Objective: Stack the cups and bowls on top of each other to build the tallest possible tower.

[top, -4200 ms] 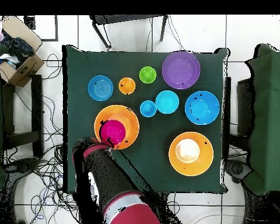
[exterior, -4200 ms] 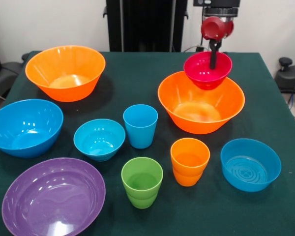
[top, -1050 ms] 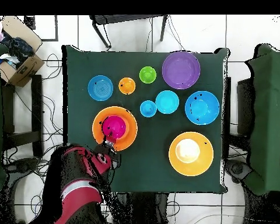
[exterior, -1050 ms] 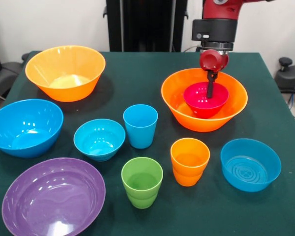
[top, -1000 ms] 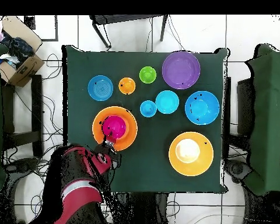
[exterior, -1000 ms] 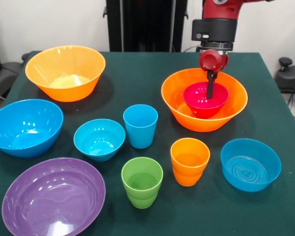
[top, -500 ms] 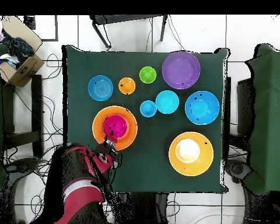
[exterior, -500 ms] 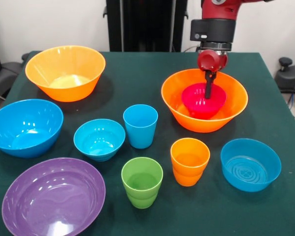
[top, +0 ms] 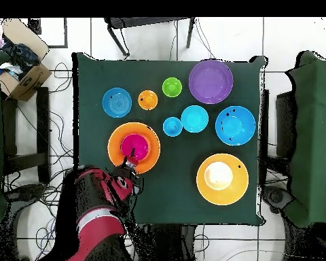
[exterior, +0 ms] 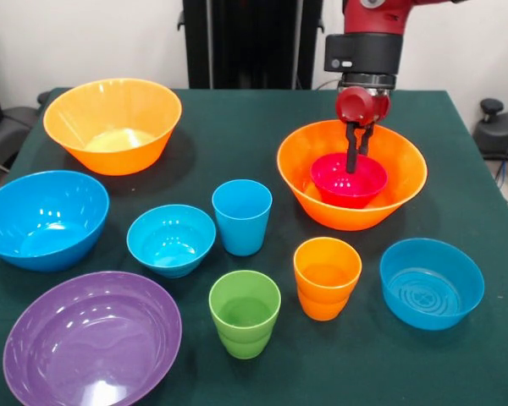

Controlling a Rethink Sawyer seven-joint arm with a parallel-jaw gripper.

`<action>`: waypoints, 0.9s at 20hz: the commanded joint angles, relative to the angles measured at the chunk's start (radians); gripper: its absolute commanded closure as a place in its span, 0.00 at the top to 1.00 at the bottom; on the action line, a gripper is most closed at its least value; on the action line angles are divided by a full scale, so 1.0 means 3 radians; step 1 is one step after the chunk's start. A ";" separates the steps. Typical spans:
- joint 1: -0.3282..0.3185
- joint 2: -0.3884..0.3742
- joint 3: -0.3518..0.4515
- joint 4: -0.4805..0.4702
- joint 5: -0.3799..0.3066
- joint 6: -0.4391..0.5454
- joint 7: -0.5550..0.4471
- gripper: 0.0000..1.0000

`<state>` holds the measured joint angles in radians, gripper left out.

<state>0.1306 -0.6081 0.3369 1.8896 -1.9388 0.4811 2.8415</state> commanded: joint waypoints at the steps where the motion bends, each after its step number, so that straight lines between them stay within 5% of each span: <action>1: -0.0084 -0.0034 0.0260 -0.0077 -0.0286 0.0138 0.0798 1.00; 4: -0.0080 -0.0044 0.0248 -0.0080 -0.0253 0.0122 0.0757 1.00; 7: -0.0078 -0.0183 0.0140 -0.0070 0.0093 -0.0094 0.0412 1.00; 11: -0.0308 -0.0674 0.0066 0.0147 0.1227 -0.0594 -0.0869 1.00; 14: -0.0926 -0.1089 0.0603 0.0545 0.2179 -0.0520 -0.2012 1.00; 18: -0.1315 -0.1158 0.0967 0.0656 0.2489 -0.0358 -0.2330 1.00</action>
<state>-0.1557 -0.8507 0.4661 1.9827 -1.3382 0.3975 2.6587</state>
